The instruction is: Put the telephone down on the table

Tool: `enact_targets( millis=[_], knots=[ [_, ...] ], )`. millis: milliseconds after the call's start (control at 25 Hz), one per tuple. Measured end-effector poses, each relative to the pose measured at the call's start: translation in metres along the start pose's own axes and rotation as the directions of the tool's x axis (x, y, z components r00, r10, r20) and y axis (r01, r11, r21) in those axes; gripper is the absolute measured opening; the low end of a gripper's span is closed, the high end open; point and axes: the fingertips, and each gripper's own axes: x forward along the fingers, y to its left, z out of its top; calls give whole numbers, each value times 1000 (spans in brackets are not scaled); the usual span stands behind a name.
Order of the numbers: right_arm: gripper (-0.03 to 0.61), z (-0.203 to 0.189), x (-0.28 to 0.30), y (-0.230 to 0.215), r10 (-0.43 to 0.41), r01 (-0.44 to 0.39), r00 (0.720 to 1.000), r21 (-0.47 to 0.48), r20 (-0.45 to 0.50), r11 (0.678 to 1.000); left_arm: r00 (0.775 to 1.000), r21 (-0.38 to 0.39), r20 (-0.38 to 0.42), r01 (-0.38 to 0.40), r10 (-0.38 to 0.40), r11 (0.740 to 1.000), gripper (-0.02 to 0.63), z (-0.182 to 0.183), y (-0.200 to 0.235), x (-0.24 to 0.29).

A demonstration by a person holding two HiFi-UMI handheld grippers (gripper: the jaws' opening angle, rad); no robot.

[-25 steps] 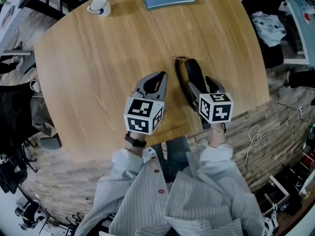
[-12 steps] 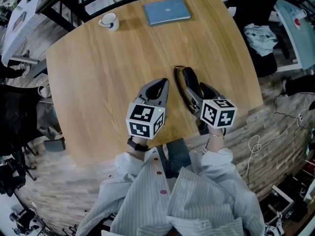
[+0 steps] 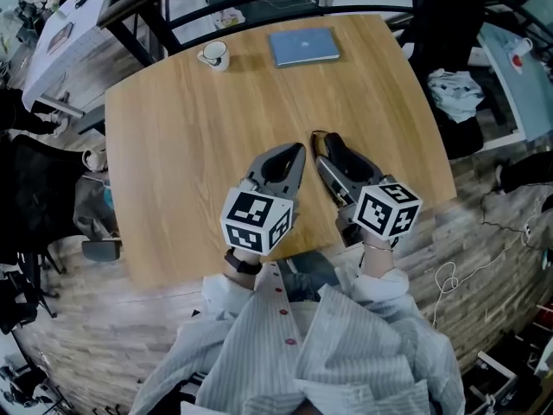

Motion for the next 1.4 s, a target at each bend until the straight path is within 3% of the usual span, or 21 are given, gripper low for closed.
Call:
enact_targets(
  millis=[320,680,800,1400],
  knots=[
    [165,23,-15,69,157,-152,986,-88,57,984,997,19,78,1,-3,1000,9,27,-12,-28],
    [51,14,-27,98,153,-131,986,-259,69,957,996,45,85,8,-11,999,9,24,-16,-53],
    [43,6,-28,101,145,-124,988,-294,52,948,997,46,75,7,-10,999,9,17,-16,-59],
    [34,1,-31,90,134,-117,990,-257,49,959,998,51,58,29,-32,998,9,8,-26,-61]
  ],
)
